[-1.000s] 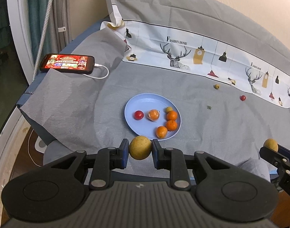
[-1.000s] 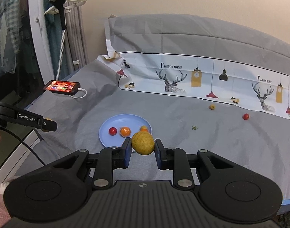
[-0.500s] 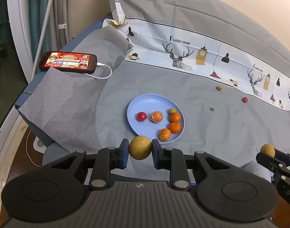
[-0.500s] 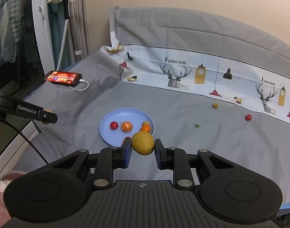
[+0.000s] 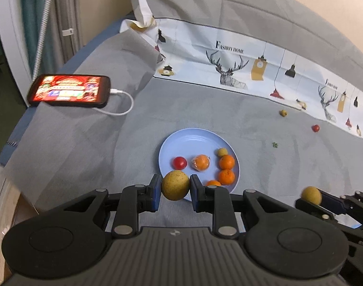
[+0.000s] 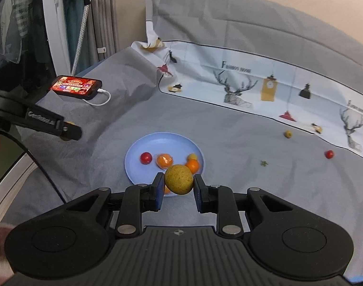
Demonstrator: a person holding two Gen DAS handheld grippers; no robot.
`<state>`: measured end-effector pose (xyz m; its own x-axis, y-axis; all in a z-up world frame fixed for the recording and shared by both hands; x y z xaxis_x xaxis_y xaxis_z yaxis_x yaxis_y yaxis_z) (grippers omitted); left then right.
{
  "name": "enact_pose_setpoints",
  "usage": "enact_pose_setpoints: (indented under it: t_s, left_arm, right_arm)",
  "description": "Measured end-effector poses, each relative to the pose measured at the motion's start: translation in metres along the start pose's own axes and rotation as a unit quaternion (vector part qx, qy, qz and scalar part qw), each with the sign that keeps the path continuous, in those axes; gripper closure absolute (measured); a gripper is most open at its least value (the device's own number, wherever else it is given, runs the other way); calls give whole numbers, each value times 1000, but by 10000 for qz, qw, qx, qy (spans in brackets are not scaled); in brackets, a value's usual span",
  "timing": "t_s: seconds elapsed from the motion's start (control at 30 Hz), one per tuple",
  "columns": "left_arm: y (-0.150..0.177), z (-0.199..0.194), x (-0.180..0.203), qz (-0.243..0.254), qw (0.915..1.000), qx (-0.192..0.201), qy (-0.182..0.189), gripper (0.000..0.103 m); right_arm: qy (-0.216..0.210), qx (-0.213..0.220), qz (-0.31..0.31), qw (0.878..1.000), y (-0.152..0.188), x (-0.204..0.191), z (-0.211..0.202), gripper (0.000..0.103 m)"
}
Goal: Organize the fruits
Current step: 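Carry both yellow fruits to the blue plate and open both tools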
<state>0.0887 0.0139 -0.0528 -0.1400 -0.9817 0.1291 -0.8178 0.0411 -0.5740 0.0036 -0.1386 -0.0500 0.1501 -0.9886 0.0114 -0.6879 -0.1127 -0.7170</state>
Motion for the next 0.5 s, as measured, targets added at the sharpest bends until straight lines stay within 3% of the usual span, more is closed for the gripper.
enact_pose_setpoints:
  t_s: [0.5]
  left_arm:
    - [-39,150,33,727,9944,-667,-388,75]
  right_arm:
    - [-266,-474,138,9984,-3,28,136,76]
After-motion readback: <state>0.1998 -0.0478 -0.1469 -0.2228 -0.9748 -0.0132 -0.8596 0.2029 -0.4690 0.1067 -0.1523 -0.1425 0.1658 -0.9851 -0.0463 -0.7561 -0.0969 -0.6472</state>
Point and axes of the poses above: each gripper's, at about its wrist camera, not at the fingertips, and z roughly the way its jaws point, x to its right, y to its underside, the point moved 8 cm from there along z, roughly the way its jaws point, and after that the axes turned 4 degrees about -z, right-handed, at the moved point
